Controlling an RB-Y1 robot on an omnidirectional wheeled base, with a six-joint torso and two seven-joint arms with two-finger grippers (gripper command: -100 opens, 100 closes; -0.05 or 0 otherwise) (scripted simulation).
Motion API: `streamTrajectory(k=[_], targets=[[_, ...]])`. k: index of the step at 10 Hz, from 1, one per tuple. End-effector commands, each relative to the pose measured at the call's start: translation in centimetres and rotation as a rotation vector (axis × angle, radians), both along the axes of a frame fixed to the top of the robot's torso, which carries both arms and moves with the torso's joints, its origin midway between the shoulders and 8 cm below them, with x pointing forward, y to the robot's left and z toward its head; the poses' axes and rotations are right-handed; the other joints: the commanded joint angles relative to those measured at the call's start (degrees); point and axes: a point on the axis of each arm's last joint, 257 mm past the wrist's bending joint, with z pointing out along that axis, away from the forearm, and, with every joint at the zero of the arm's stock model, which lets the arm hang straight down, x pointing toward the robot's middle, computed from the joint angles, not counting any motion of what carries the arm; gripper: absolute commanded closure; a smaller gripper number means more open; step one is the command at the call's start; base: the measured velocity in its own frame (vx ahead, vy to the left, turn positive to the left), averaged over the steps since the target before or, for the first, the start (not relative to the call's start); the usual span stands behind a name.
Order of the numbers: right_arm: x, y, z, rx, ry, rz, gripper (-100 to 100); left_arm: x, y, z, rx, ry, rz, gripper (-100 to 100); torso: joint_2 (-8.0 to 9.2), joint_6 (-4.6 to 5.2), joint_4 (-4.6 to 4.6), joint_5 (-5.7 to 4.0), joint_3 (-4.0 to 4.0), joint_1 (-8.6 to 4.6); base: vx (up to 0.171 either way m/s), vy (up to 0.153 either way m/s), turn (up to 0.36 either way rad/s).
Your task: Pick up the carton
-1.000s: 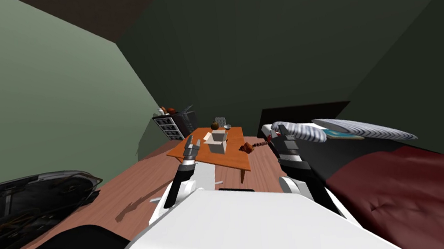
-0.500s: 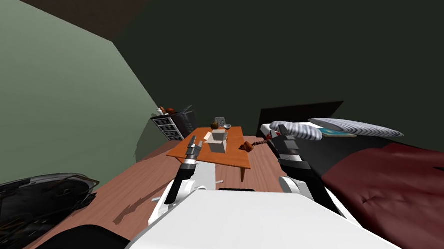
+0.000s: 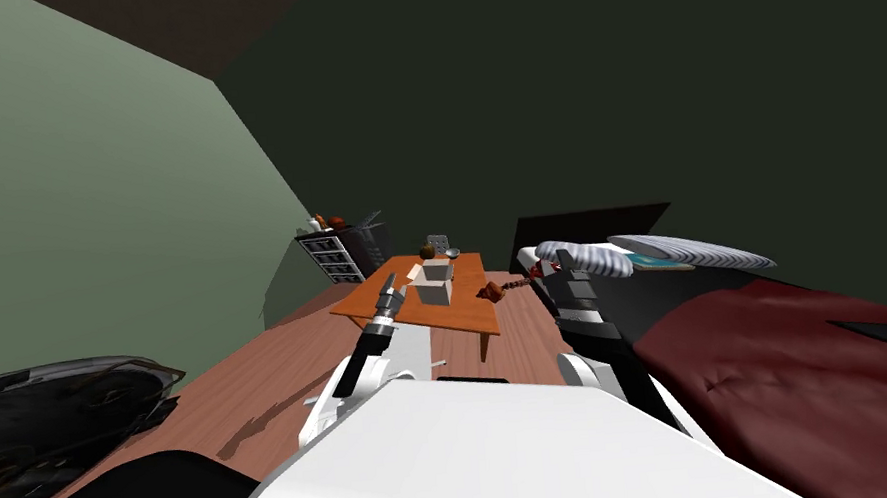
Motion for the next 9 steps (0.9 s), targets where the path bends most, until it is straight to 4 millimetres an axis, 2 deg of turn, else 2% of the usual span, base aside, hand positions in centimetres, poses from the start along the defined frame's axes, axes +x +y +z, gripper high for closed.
streamTrajectory(k=[1, 9], targets=[[0.0, 0.0, 0.0, 0.000, 0.000, 0.000, 0, 0.2, 0.1, -0.8, -0.005, 0.034, 0.004, -100, 0.00, 0.00, 0.00, 0.00, 0.00, 0.00, -0.017, 0.028, -0.039], [0.0, 0.0, 0.0, 0.000, 0.000, 0.000, 0, 1.5, 1.0, -5.0, -0.029, 0.220, 0.038, -100, -0.09, -0.02, -0.02, 0.00, -0.05, -0.02, -0.009, 0.025, -0.067]])
